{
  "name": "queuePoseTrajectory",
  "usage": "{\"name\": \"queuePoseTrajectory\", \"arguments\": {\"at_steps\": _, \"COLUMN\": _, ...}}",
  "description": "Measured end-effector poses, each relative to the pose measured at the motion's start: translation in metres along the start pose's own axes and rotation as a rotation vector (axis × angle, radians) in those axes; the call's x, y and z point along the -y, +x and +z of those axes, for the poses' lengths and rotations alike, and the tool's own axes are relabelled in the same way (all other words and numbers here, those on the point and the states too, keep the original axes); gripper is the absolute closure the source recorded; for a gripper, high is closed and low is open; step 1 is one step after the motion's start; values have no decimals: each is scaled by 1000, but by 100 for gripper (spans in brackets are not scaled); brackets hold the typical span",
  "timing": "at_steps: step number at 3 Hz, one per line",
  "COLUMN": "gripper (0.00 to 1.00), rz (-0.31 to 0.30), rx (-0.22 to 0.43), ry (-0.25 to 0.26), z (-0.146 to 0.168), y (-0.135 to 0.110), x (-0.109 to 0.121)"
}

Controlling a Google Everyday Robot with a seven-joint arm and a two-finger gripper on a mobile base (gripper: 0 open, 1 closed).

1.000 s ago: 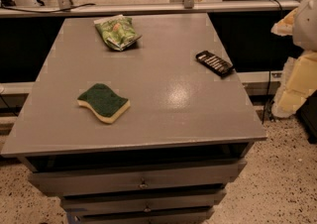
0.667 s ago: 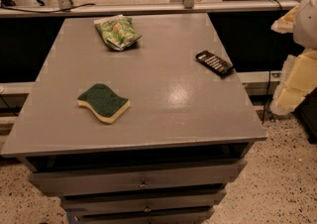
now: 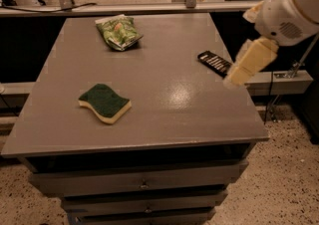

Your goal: Move green jalapeno chip bag near rxbar chocolate

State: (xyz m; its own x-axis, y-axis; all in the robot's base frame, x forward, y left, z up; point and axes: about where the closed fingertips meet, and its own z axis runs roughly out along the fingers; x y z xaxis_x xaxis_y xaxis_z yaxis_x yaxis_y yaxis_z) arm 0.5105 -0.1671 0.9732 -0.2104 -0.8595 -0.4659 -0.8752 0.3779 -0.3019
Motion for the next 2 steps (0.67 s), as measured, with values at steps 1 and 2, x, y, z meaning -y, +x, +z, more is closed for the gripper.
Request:
{"name": "queuePoseTrajectory", "arguments": {"at_steps": 1, "gripper": 0, "rz": 35, "rx": 147, "ry": 20, "z": 38, "y": -47, "x": 30}}
{"name": "queuePoseTrajectory", "arguments": {"at_steps": 2, "gripper": 0, "rz": 74, "rx": 295, "ry": -14, "z": 88, "y": -98, "x": 53}}
